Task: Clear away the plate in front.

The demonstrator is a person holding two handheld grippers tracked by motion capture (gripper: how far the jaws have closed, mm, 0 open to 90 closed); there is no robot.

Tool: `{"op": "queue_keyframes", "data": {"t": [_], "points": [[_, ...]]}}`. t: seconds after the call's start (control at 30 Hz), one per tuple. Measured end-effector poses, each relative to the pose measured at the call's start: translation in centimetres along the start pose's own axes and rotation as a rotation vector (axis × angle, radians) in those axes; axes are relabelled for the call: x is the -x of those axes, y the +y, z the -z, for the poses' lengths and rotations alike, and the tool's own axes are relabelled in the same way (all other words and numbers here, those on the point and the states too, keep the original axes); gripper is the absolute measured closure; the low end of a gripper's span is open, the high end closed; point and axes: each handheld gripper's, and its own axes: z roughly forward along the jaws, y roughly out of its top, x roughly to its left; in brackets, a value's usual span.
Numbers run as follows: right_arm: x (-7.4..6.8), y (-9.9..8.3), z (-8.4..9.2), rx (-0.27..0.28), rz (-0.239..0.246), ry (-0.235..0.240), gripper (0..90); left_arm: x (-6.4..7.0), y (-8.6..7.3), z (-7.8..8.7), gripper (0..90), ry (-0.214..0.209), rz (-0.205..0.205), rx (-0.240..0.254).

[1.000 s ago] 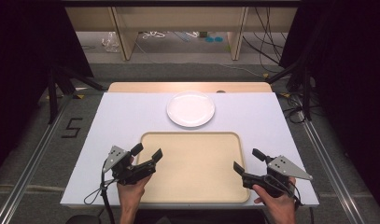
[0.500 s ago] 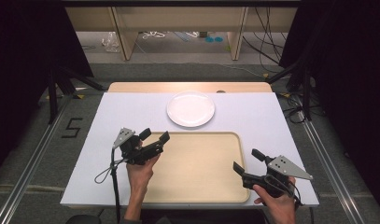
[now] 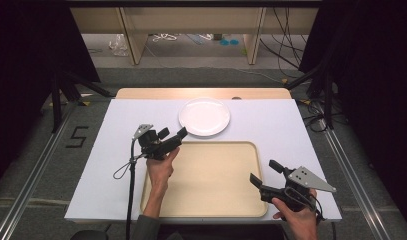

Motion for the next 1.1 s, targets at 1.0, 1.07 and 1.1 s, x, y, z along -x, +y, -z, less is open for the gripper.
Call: {"op": "queue_keyframes", "data": {"t": [1.0,1.07,1.1], "points": [[0.1,0.0,0.0,0.003,-0.027,0.027,19.8,-2.3,0.8,-8.7,16.0,0.107,0.179,-0.065],[0.1,0.0,0.0,-0.003,-0.030,0.018,19.9,-2.4,1.2,-9.0,16.0,0.109,0.185,-0.055],[0.1,0.0,0.1,0.002,-0.029,0.024,20.0,-2.5,1.4,-9.1,16.1,0.116,0.187,-0.060]]}}
